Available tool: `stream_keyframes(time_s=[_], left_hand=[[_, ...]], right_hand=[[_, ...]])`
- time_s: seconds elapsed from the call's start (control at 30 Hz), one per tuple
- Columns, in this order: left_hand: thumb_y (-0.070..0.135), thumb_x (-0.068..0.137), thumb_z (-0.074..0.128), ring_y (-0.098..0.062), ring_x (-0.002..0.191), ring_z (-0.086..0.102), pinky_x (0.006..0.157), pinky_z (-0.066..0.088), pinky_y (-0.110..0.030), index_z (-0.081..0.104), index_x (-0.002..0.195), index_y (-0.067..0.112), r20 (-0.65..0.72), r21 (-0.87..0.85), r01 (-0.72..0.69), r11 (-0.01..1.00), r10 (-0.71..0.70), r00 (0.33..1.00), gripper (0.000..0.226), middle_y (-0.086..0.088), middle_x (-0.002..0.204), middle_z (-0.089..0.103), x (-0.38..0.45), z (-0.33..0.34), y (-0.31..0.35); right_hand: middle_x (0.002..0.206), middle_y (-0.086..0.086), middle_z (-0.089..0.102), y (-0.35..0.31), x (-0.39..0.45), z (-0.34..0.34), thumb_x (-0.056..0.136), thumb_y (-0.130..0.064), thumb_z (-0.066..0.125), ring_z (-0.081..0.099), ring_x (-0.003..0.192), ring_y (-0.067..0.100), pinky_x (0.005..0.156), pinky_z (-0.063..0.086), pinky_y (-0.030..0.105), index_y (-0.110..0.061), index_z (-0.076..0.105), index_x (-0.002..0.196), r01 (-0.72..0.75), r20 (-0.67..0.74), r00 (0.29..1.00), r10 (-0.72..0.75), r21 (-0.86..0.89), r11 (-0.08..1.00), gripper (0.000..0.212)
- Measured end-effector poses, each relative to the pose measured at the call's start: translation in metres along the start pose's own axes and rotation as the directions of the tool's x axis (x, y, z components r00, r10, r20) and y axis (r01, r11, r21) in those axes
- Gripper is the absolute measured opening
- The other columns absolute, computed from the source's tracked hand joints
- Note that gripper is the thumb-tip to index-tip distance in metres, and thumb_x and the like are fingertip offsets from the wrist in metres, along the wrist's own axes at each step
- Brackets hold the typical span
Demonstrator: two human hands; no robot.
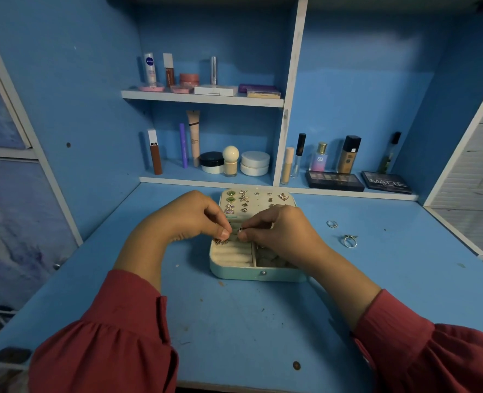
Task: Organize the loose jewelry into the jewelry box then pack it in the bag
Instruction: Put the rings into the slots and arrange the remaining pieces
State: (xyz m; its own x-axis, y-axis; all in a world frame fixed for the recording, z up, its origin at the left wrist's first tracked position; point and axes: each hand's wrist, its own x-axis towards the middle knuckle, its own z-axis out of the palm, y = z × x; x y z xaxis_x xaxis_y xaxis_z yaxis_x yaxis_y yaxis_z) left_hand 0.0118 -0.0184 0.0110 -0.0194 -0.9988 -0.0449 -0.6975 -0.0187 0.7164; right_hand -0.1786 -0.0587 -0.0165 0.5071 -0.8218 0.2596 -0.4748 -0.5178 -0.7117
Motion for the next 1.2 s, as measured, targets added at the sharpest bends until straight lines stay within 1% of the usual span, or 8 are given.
stream_keyframes(time_s=[0.1,0.27,0.57,0.73,0.87,1.0,1.1,1.2], left_hand=[[0.009,0.07,0.082,0.009,0.062,0.057,0.056,0.04,-0.004,0.074,0.072,0.022,0.004,0.041,-0.043,0.998,0.043,0.999,0.016,0.008,0.074,0.062,0.003,0.007,0.003],[0.013,0.069,0.084,-0.003,0.071,0.057,0.062,0.041,-0.011,0.069,0.069,0.024,0.019,0.115,-0.054,0.992,0.052,0.998,0.019,0.007,0.077,0.061,0.008,0.015,0.001],[0.009,0.07,0.079,-0.006,0.059,0.047,0.059,0.041,-0.022,0.065,0.064,0.026,0.024,0.141,-0.05,0.989,0.047,0.999,0.023,0.007,0.063,0.052,0.011,0.017,0.0],[0.007,0.07,0.077,-0.009,0.062,0.048,0.062,0.041,-0.025,0.065,0.061,0.026,0.022,0.119,-0.051,0.992,0.049,0.999,0.024,0.006,0.065,0.054,0.012,0.018,-0.003],[0.01,0.071,0.079,-0.006,0.061,0.049,0.061,0.041,-0.022,0.066,0.062,0.027,0.029,0.104,-0.043,0.994,0.041,0.999,0.023,0.009,0.062,0.054,0.012,0.017,-0.002],[0.011,0.072,0.08,-0.005,0.061,0.049,0.061,0.04,-0.021,0.066,0.061,0.027,0.028,0.098,-0.043,0.994,0.04,0.999,0.023,0.011,0.062,0.054,0.012,0.018,-0.001],[0.009,0.074,0.078,-0.007,0.062,0.049,0.061,0.041,-0.022,0.067,0.063,0.025,0.035,0.082,-0.041,0.996,0.039,0.999,0.022,0.007,0.065,0.055,0.012,0.017,-0.003],[0.007,0.073,0.077,-0.008,0.062,0.049,0.062,0.041,-0.024,0.067,0.062,0.024,0.032,0.074,-0.035,0.997,0.032,0.999,0.022,0.006,0.067,0.056,0.012,0.017,-0.003]], right_hand=[[0.064,-0.021,0.061,0.002,0.001,-0.002,0.075,-0.026,0.081,0.054,0.068,-0.016,0.062,0.042,0.005,-0.022,0.078,0.087,0.003,0.003,1.0,-0.003,0.012,1.0,0.012],[0.065,-0.019,0.062,0.003,0.001,-0.002,0.075,-0.025,0.081,0.055,0.067,-0.014,0.064,0.042,0.006,-0.023,0.079,0.087,0.012,0.008,1.0,-0.012,0.004,1.0,0.012],[0.055,-0.019,0.057,-0.002,-0.003,-0.005,0.073,-0.018,0.082,0.054,0.061,-0.009,0.058,0.04,0.007,-0.019,0.079,0.085,0.049,0.014,0.999,-0.049,0.032,0.998,0.012],[0.061,-0.009,0.058,-0.003,-0.003,-0.003,0.071,-0.018,0.083,0.055,0.07,0.015,0.07,0.045,0.028,-0.019,0.08,0.086,0.161,0.038,0.987,-0.158,-0.079,0.984,0.015],[0.066,-0.018,0.047,0.002,-0.001,0.0,0.073,-0.022,0.082,0.048,0.069,0.006,0.072,0.045,0.03,-0.021,0.079,0.092,0.294,0.067,0.956,-0.286,-0.207,0.933,0.019],[0.075,0.001,0.064,0.008,0.004,0.001,0.075,-0.029,0.079,0.057,0.074,0.016,0.069,0.048,0.031,-0.023,0.079,0.091,0.386,0.134,0.922,-0.362,-0.287,0.877,0.017],[0.068,0.0,0.068,0.006,0.007,0.001,0.075,-0.03,0.071,0.056,0.071,0.02,0.064,0.048,0.034,-0.02,0.079,0.082,0.489,0.205,0.872,-0.444,-0.361,0.794,0.015],[0.068,-0.005,0.067,0.003,0.005,-0.002,0.074,-0.035,0.065,0.054,0.073,0.022,0.064,0.048,0.036,-0.021,0.077,0.071,0.506,0.188,0.859,-0.476,-0.446,0.738,0.019]])
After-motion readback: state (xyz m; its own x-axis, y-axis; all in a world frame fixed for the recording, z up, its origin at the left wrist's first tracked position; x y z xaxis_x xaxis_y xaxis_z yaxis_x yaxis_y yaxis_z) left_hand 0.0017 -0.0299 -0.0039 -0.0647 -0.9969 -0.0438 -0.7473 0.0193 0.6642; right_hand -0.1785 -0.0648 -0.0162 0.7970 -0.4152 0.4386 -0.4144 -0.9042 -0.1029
